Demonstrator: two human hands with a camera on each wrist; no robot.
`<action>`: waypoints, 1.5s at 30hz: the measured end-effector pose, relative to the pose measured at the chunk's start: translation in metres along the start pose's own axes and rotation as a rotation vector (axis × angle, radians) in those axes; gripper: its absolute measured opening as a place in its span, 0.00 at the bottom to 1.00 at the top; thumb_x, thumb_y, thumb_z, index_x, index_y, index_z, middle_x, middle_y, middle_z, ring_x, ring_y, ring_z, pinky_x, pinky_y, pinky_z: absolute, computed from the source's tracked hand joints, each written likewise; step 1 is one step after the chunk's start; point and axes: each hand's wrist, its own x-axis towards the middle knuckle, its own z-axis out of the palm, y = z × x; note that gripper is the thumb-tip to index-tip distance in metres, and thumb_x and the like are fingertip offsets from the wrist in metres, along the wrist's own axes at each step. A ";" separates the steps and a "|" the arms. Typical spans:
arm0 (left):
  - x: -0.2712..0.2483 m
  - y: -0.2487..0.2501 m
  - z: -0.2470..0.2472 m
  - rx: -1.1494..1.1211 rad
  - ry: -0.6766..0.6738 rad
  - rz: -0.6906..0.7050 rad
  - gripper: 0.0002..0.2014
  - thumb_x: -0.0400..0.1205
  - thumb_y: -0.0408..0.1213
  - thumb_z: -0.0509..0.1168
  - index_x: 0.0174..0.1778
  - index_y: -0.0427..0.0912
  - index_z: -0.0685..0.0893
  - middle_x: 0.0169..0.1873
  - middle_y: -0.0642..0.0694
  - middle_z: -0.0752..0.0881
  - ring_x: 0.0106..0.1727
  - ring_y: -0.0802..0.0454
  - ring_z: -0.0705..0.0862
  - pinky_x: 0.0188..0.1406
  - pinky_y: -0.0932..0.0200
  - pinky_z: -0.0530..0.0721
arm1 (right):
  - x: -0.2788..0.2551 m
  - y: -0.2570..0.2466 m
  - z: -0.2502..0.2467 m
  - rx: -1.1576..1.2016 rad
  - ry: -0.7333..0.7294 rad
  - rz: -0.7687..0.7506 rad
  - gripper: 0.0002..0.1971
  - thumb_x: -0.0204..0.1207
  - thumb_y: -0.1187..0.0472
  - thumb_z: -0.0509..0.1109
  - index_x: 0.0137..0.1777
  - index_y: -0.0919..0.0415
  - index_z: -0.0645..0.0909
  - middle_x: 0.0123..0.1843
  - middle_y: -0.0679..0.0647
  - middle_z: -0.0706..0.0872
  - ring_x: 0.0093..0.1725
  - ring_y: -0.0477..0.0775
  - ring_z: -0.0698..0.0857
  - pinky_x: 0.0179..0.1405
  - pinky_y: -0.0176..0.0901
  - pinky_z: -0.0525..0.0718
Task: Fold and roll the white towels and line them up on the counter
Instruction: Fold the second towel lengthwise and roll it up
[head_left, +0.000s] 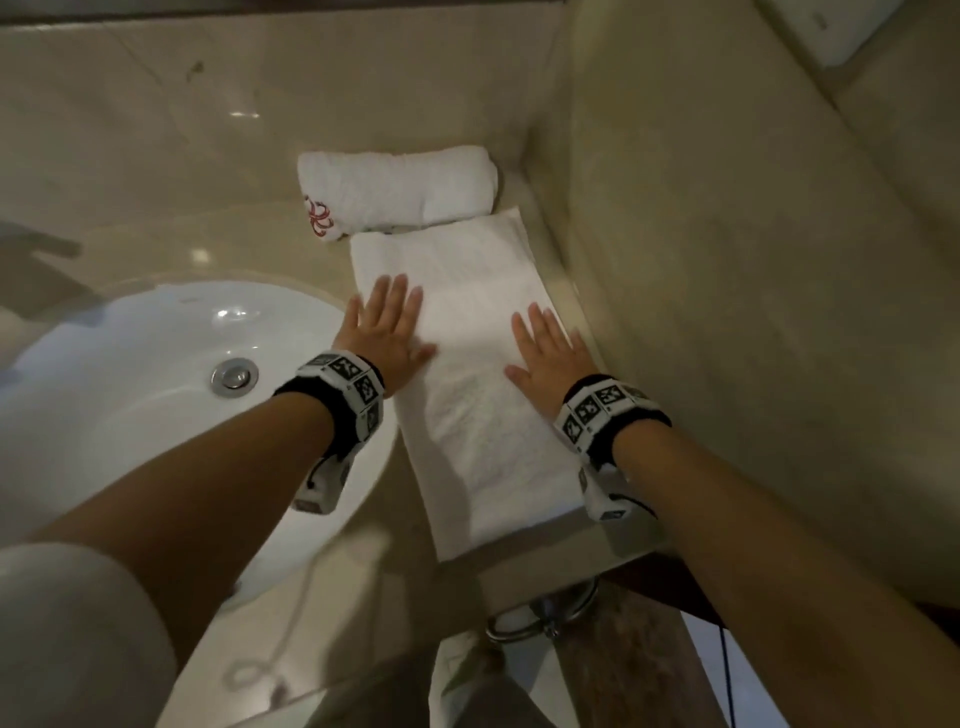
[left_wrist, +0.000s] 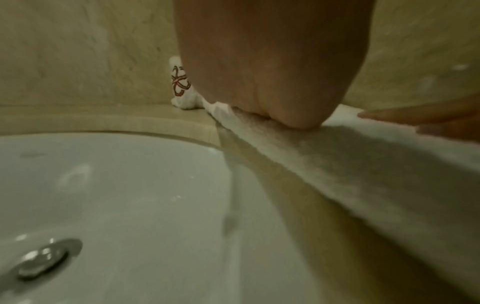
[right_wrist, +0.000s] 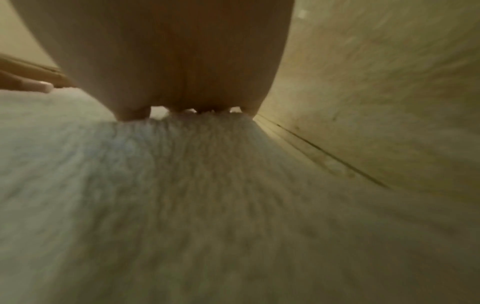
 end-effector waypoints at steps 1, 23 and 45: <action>-0.006 0.005 0.000 -0.009 -0.011 -0.004 0.36 0.84 0.59 0.39 0.81 0.44 0.33 0.81 0.44 0.31 0.83 0.46 0.32 0.81 0.43 0.40 | -0.008 0.002 0.002 -0.015 -0.002 -0.003 0.34 0.84 0.43 0.44 0.82 0.56 0.33 0.84 0.54 0.32 0.84 0.53 0.36 0.82 0.57 0.40; -0.177 0.153 0.064 -0.046 0.073 0.029 0.21 0.84 0.38 0.57 0.74 0.43 0.65 0.69 0.38 0.68 0.69 0.39 0.69 0.55 0.48 0.76 | -0.164 0.014 0.081 0.023 0.257 -0.271 0.19 0.78 0.59 0.64 0.69 0.56 0.73 0.69 0.54 0.74 0.69 0.57 0.73 0.61 0.54 0.78; -0.181 0.105 0.071 -0.597 0.293 -0.196 0.10 0.79 0.29 0.61 0.55 0.34 0.78 0.55 0.34 0.79 0.55 0.37 0.78 0.50 0.52 0.74 | -0.163 0.008 0.067 0.269 0.204 -0.211 0.09 0.84 0.57 0.59 0.59 0.61 0.71 0.41 0.48 0.74 0.36 0.54 0.76 0.29 0.40 0.68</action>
